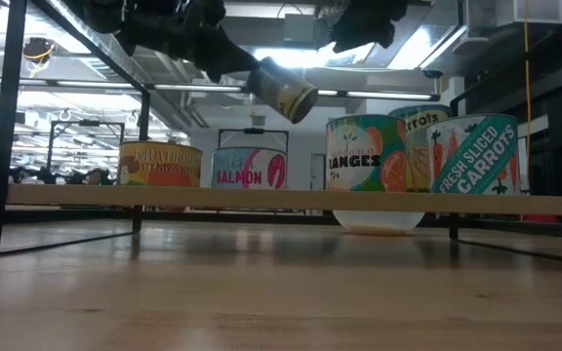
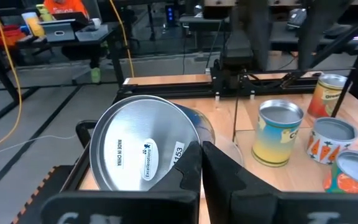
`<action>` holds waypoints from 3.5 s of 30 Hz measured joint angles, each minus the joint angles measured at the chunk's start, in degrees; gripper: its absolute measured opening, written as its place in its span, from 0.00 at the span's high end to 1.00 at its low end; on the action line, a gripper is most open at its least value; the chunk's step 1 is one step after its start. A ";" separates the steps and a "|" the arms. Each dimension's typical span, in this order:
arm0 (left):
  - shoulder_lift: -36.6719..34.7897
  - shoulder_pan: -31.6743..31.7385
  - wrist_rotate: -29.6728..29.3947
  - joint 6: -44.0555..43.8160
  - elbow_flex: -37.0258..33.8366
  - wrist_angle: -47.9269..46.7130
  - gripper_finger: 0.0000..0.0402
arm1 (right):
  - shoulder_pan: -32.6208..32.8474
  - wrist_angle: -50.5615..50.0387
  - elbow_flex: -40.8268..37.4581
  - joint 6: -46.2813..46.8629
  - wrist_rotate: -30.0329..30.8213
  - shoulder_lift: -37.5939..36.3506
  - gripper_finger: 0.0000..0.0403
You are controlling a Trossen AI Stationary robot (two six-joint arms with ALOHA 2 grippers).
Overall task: Pick and place cans onto a shelf
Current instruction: Put the canned peas on the shelf
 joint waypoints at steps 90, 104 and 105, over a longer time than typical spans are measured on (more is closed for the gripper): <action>-0.04 -17.98 -15.02 19.67 0.04 11.16 1.00 | -16.41 62.22 -35.74 48.12 -26.55 -16.15 0.79; -0.02 -17.96 -15.45 19.78 -0.07 9.78 1.00 | -16.41 62.60 -35.67 45.29 -26.99 -16.26 0.99; -0.02 -17.96 -15.46 19.78 -0.07 9.76 1.00 | -16.41 62.57 -35.67 44.89 -27.01 -16.26 0.99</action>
